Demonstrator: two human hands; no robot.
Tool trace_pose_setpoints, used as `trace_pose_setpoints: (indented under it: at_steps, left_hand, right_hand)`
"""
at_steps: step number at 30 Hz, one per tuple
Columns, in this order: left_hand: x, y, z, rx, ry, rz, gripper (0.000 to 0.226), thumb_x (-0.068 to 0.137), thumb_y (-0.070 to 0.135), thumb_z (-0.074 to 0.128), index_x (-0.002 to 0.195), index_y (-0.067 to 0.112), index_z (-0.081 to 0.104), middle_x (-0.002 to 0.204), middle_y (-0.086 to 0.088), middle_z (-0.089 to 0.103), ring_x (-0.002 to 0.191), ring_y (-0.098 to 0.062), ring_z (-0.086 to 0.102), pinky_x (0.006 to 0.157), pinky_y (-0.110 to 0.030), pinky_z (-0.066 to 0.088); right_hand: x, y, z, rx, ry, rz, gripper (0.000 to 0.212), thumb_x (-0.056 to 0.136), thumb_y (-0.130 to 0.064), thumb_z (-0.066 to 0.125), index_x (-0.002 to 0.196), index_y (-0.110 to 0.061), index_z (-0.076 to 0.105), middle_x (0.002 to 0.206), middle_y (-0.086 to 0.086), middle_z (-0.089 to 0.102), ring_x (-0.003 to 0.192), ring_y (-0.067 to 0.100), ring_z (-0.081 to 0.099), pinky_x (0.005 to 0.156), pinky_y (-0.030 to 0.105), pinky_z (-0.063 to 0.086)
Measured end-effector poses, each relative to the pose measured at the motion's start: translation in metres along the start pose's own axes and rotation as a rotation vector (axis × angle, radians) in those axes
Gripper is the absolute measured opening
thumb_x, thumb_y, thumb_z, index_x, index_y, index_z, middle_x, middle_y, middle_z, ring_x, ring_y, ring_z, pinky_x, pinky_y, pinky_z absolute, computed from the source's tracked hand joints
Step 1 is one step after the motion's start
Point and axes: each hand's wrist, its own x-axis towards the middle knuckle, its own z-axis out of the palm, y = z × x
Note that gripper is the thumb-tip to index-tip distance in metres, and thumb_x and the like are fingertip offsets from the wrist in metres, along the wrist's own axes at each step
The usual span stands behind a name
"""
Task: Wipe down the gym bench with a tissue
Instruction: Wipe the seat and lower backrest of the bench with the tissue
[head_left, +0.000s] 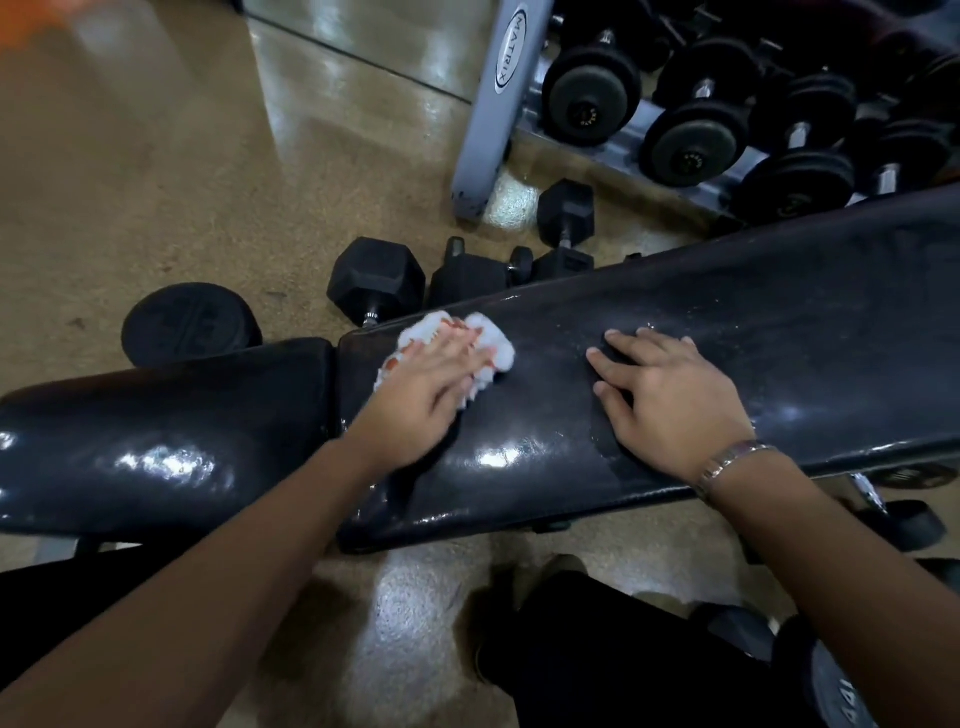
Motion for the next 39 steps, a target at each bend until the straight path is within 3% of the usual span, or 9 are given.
trace_pose_setpoints:
  at_steps: [3,8,14,20,23,26,30,36,39]
  left_hand:
    - [0.024,0.016,0.009,-0.013,0.098,-0.189,0.046,0.104,0.028,0.038,0.149,0.030,0.045,0.162,0.002,0.031,0.155,-0.019,0.014,0.125,-0.052,0.013]
    - [-0.014,0.022,0.009,-0.021,-0.025,0.136,0.042,0.107,0.027,0.042,0.149,0.030,0.046,0.162,0.007,0.033,0.154,-0.010,0.016,0.127,-0.038,0.010]
    - [0.048,0.010,0.004,0.007,0.075,-0.109,0.044,0.105,0.029,0.042,0.149,0.028,0.046,0.162,-0.002,0.034,0.154,-0.020,0.020,0.124,-0.051,0.018]
    - [-0.007,0.006,0.001,0.037,-0.041,0.104,0.045,0.108,0.032,0.038,0.153,0.036,0.038,0.164,0.011,0.026,0.155,-0.009,0.010,0.127,-0.037,0.006]
    - [0.034,-0.015,-0.009,0.053,-0.012,-0.018,0.047,0.105,0.039,0.035,0.151,0.034,0.042,0.162,0.004,0.034,0.154,-0.013,0.021,0.126,-0.044,0.016]
    - [0.073,0.011,-0.003,0.052,0.027,-0.067,0.048,0.102,0.033,0.039,0.148,0.024,0.048,0.157,-0.007,0.042,0.150,-0.021,0.033,0.125,-0.035,0.018]
    - [0.030,0.034,0.012,0.089,-0.043,0.123,0.046,0.108,0.029,0.037,0.154,0.034,0.037,0.165,0.006,0.026,0.155,-0.013,0.012,0.126,-0.034,0.004]
    - [0.072,0.018,0.008,0.157,0.006,-0.068,0.053,0.101,0.039,0.031,0.152,0.030,0.040,0.162,-0.004,0.033,0.153,-0.023,0.024,0.124,-0.048,0.020]
    - [0.049,0.059,0.027,0.150,-0.013,0.017,0.050,0.105,0.032,0.034,0.155,0.031,0.034,0.165,-0.002,0.025,0.155,-0.023,0.013,0.127,-0.044,0.008]
  right_hand:
    - [0.000,-0.001,0.001,0.006,-0.007,0.006,0.038,0.094,-0.033,0.058,0.131,-0.026,0.064,0.143,0.003,0.056,0.135,0.031,0.048,0.111,0.058,0.035]
    - [-0.001,0.000,0.000,0.005,-0.017,0.004,0.039,0.095,-0.034,0.057,0.133,-0.027,0.062,0.145,0.002,0.055,0.136,0.030,0.047,0.112,0.057,0.034]
    - [0.001,-0.002,-0.001,0.005,-0.069,0.026,0.042,0.097,-0.035,0.052,0.138,-0.028,0.057,0.150,0.001,0.049,0.142,0.028,0.039,0.116,0.055,0.027]
    - [0.002,-0.005,-0.005,0.019,-0.116,0.052,0.044,0.098,-0.037,0.048,0.142,-0.030,0.053,0.154,-0.002,0.043,0.145,0.025,0.034,0.119,0.052,0.023]
    - [0.002,-0.006,-0.007,0.025,-0.131,0.064,0.044,0.099,-0.037,0.047,0.142,-0.031,0.051,0.155,-0.004,0.041,0.146,0.023,0.031,0.120,0.051,0.021]
    - [0.002,-0.005,-0.008,0.041,-0.135,0.068,0.044,0.099,-0.038,0.046,0.143,-0.032,0.051,0.156,-0.005,0.040,0.147,0.022,0.030,0.121,0.050,0.020]
    - [0.000,-0.002,-0.010,0.078,-0.145,0.070,0.044,0.099,-0.039,0.047,0.143,-0.034,0.050,0.156,-0.008,0.040,0.147,0.019,0.030,0.122,0.046,0.017]
    - [0.008,0.011,-0.028,0.389,-0.050,0.159,0.046,0.094,-0.013,0.053,0.138,-0.026,0.058,0.147,-0.009,0.052,0.138,0.011,0.045,0.118,0.031,0.032]
    - [0.001,0.018,-0.035,0.383,-0.016,0.141,0.046,0.093,-0.010,0.052,0.137,-0.023,0.059,0.147,-0.008,0.051,0.138,0.012,0.044,0.116,0.031,0.034]
